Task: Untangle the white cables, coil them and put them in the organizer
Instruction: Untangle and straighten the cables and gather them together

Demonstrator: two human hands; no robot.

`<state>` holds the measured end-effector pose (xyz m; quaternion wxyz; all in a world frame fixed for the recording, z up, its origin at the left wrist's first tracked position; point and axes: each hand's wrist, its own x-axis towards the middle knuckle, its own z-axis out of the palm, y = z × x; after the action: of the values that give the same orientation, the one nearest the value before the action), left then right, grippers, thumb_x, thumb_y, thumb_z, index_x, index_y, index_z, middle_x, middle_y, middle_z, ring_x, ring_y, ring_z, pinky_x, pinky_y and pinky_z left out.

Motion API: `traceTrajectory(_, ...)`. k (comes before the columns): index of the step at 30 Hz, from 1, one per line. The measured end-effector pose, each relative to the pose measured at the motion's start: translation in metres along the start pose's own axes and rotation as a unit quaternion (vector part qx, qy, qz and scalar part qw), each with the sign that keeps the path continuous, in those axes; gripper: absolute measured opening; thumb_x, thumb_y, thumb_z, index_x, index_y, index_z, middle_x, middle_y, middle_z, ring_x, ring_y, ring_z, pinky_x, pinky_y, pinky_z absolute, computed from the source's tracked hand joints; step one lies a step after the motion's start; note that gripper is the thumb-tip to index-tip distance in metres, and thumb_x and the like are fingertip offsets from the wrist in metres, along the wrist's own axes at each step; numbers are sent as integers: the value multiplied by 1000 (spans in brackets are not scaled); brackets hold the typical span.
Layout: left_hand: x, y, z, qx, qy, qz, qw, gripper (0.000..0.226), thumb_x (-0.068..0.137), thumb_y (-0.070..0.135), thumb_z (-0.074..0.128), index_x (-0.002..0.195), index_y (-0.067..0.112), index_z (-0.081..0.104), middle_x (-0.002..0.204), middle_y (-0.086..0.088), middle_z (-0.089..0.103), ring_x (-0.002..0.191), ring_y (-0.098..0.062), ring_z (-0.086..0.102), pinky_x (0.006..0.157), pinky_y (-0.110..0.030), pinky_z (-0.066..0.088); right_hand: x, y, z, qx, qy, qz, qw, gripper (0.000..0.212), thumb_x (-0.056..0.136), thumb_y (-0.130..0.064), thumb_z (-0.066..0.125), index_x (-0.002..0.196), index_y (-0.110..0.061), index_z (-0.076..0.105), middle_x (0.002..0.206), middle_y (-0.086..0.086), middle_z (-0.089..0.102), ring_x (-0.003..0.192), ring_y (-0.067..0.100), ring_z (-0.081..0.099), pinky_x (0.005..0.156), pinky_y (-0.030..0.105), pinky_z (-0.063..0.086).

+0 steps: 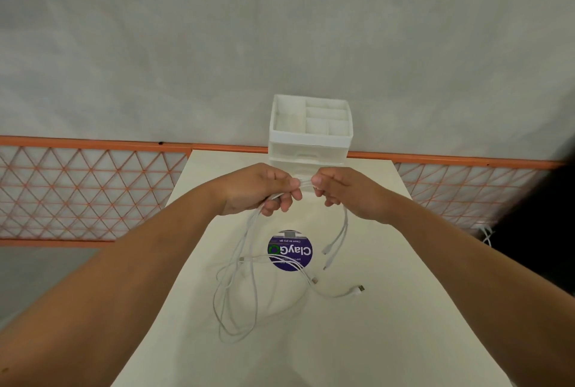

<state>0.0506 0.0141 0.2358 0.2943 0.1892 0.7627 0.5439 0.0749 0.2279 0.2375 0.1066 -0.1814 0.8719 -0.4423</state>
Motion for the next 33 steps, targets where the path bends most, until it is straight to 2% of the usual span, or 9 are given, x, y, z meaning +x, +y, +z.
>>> traceTrajectory(4, -3, 3, 2, 41, 3, -26, 999, 34, 97, 38, 54, 87, 9, 69, 65, -3, 63, 49, -11, 46, 53, -21, 43, -5, 4, -2, 21, 0, 28, 999, 31, 101, -27, 42, 78, -13, 57, 74, -5, 54, 64, 8, 47, 73, 27, 44)
traceTrajectory(7, 1, 7, 11, 64, 33, -9, 997, 34, 97, 36, 55, 79, 10, 66, 53, 2, 54, 43, -9, 37, 48, -19, 33, -1, -5, -2, -100, 9, 47, 994, 28, 100, -20, 39, 88, -10, 62, 83, 2, 65, 76, 18, 56, 75, 32, 43)
traceTrajectory(11, 11, 24, 19, 5, 62, 36, 997, 35, 100, 26, 50, 72, 10, 64, 51, 0, 54, 40, -7, 36, 44, -18, 30, 17, -33, 11, -112, 159, 35, 980, 20, 96, -14, 38, 91, -9, 57, 77, 3, 66, 66, 14, 58, 64, 31, 44)
traceTrajectory(15, 13, 38, 16, -18, 82, 31, 996, 34, 98, 26, 55, 71, 9, 65, 52, -1, 62, 37, -6, 42, 39, -16, 34, 25, -37, 13, -79, 276, 53, 956, 20, 101, -27, 33, 101, -12, 47, 74, 2, 61, 60, 11, 53, 56, 30, 40)
traceTrajectory(20, 9, 43, 10, 13, 59, 17, 998, 31, 93, 32, 62, 82, 4, 69, 63, -6, 69, 40, -8, 46, 44, -19, 38, 19, -30, 7, -111, 254, 8, 961, 24, 99, -40, 39, 100, -18, 50, 69, -5, 60, 62, 11, 53, 59, 30, 38)
traceTrajectory(23, 4, 39, 4, 35, 32, 12, 999, 29, 93, 31, 62, 83, 5, 70, 71, -9, 73, 40, -8, 43, 43, -18, 37, 13, -18, -7, -85, 277, 32, 956, 26, 93, -47, 51, 93, -22, 54, 60, -9, 49, 59, 9, 48, 60, 30, 35)
traceTrajectory(27, 1, 35, 0, 86, -1, -3, 996, 30, 98, 29, 55, 89, 4, 69, 81, -11, 76, 45, -11, 50, 50, -20, 44, 4, -4, -21, -85, 280, 78, 953, 30, 85, -54, 60, 87, -24, 58, 61, -9, 51, 56, 10, 48, 57, 28, 35)
traceTrajectory(30, -1, 30, -5, 122, 1, -16, 992, 30, 102, 24, 47, 90, 5, 67, 79, -8, 74, 53, -12, 57, 58, -24, 50, -1, 5, -35, -49, 338, 96, 935, 31, 83, -51, 63, 86, -21, 59, 61, -11, 49, 53, 8, 45, 57, 27, 35)
traceTrajectory(33, -1, 24, -6, 195, 23, -7, 981, 29, 104, 26, 43, 90, 11, 64, 68, 3, 61, 60, -13, 46, 66, -24, 42, -9, 12, -45, -53, 371, 100, 922, 29, 87, -47, 60, 87, -18, 57, 59, -12, 46, 55, 8, 45, 52, 27, 32)
